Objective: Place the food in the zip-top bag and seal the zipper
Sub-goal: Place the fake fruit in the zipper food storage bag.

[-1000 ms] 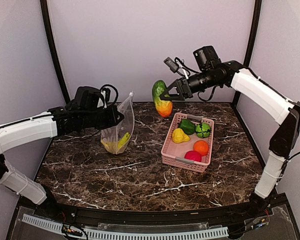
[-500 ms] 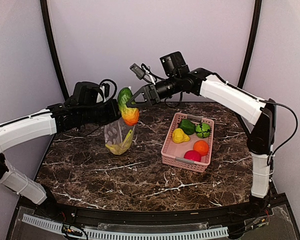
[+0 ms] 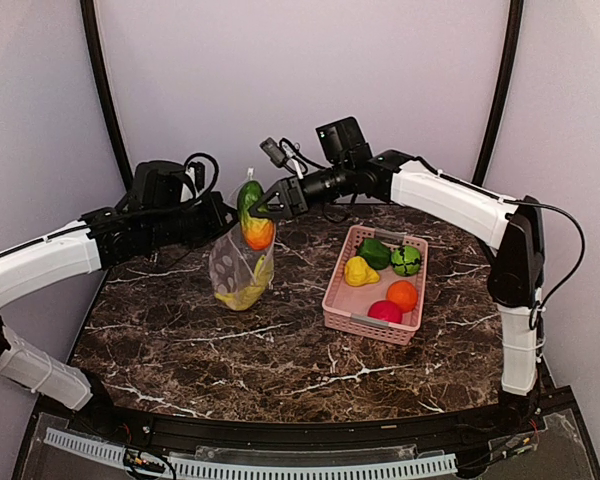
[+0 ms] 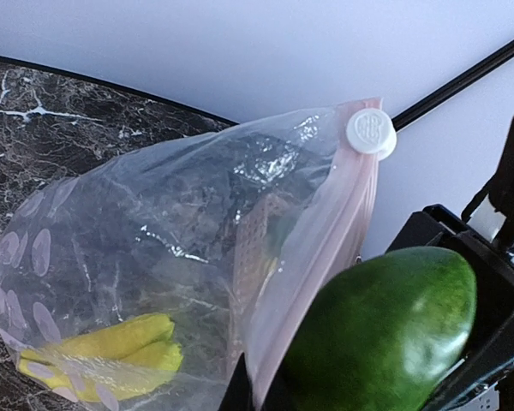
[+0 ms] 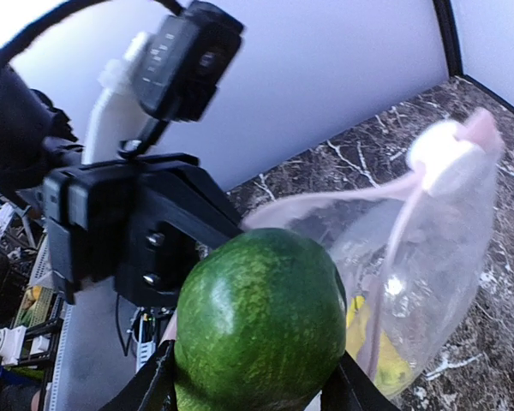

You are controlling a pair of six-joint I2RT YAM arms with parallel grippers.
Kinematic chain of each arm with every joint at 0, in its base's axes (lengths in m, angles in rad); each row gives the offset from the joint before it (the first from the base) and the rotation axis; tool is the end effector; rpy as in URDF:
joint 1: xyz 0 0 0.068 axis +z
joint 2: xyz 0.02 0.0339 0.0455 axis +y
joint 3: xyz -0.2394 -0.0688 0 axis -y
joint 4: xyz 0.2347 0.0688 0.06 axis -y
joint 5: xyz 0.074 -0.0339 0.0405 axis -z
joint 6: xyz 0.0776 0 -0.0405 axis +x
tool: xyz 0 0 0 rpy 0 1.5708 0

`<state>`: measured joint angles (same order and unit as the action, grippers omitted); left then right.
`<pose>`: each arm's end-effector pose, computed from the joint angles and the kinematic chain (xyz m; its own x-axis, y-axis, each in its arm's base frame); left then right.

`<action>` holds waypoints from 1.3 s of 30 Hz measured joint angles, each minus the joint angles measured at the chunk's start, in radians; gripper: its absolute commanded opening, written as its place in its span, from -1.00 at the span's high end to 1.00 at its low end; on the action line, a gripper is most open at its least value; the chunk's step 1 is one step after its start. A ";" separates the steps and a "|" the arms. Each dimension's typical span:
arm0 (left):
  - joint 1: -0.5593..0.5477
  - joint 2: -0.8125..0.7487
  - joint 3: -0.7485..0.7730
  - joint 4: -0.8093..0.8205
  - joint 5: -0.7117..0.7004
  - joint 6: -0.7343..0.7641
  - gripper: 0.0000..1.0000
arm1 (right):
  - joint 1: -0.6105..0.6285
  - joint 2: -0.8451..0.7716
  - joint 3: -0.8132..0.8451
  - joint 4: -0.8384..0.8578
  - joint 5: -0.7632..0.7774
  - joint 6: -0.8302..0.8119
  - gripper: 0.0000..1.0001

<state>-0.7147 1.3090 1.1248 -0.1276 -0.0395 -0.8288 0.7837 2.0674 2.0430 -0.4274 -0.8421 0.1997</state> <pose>0.2618 -0.2231 0.3143 -0.6184 -0.4386 -0.6521 0.2526 0.6748 -0.6934 0.3014 0.3821 0.3234 -0.4906 -0.3025 -0.8172 -0.8653 0.0590 0.4977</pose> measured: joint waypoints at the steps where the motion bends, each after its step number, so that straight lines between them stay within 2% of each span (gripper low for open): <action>1: 0.003 -0.010 -0.008 0.000 -0.013 -0.005 0.98 | 0.000 0.000 -0.011 0.002 0.021 -0.002 0.39; 8: 0.003 -0.055 -0.038 0.022 -0.049 -0.029 0.99 | 0.000 0.000 -0.039 -0.022 0.158 -0.018 0.34; 10: 0.003 -0.056 -0.043 0.033 -0.050 -0.036 0.99 | 0.003 0.000 -0.039 -0.026 0.185 -0.024 0.27; 16: 0.003 -0.046 -0.056 0.058 -0.049 -0.052 0.99 | 0.033 0.001 -0.027 -0.069 0.243 -0.053 -0.21; 20: 0.003 -0.039 -0.056 0.070 -0.049 -0.056 0.99 | 0.048 0.003 0.024 -0.109 0.270 -0.071 -0.40; 23: 0.003 -0.039 -0.056 0.074 -0.054 -0.055 0.99 | 0.048 0.002 0.048 -0.113 0.278 -0.076 -0.63; 32: 0.003 -0.040 -0.072 0.073 -0.081 -0.046 0.99 | 0.050 -0.043 0.049 -0.131 0.301 -0.120 -0.61; 39: 0.003 -0.045 -0.075 0.066 -0.101 -0.035 0.99 | 0.039 -0.160 0.018 -0.151 0.349 -0.187 -0.55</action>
<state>-0.7116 1.2644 1.0500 -0.0612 -0.1406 -0.8639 0.8227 1.9072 2.0613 -0.5789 -0.4927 0.0132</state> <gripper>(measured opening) 0.010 0.793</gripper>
